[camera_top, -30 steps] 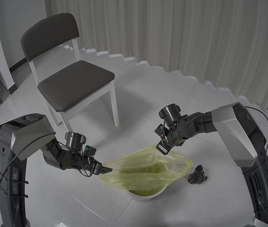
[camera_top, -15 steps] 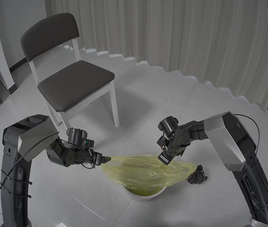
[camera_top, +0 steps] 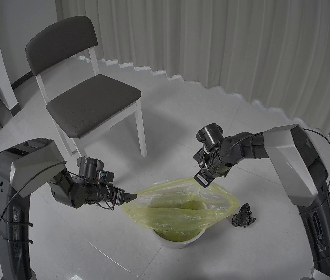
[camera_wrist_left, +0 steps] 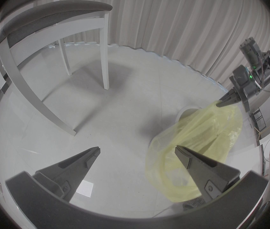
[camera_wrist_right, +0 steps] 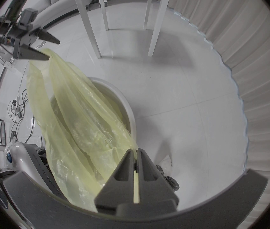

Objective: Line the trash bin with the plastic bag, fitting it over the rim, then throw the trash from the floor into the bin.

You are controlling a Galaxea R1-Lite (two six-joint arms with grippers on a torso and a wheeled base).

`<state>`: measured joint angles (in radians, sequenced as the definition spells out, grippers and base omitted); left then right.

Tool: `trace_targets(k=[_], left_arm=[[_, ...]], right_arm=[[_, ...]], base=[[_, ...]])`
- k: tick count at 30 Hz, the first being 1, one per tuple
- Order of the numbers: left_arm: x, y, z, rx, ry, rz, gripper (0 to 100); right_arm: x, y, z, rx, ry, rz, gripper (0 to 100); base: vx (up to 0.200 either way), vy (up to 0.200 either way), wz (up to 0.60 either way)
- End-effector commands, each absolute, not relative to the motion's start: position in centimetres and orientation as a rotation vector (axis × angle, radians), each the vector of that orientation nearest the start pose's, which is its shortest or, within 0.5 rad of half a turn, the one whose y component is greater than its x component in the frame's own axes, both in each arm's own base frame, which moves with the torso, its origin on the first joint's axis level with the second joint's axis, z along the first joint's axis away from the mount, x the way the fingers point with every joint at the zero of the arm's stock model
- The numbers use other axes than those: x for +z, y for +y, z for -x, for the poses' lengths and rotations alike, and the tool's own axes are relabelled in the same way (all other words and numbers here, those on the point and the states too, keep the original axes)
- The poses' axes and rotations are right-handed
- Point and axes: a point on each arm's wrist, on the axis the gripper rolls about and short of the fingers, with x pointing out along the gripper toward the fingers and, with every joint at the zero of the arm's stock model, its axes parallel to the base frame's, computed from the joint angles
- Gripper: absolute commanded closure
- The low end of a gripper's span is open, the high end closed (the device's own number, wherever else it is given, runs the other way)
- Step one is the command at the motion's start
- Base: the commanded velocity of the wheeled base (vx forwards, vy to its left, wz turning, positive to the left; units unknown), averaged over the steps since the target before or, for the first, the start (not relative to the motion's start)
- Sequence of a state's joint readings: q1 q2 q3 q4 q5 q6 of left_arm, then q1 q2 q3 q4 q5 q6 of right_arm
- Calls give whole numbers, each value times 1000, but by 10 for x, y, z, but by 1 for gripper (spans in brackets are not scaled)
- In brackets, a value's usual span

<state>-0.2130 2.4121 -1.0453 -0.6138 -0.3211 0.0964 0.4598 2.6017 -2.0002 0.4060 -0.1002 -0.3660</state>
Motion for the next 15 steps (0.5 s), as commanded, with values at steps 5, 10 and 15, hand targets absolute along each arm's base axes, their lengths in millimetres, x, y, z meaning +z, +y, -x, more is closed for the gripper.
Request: trace_targets(k=[5, 10, 15], left_arm=[[-3, -97, -398, -547, 644, -34, 0], [-2, -98, -402, -534, 613, -7, 0], [-7, -99, -408, -524, 610, -5, 0]], right_arm=[[70, 227, -446, 478, 777, 604, 100], [74, 229, -448, 474, 732, 595, 100], [61, 226, -454, 466, 737, 594, 100]], base=[[0, 0, 0], [0, 0, 0], [0, 0, 0]])
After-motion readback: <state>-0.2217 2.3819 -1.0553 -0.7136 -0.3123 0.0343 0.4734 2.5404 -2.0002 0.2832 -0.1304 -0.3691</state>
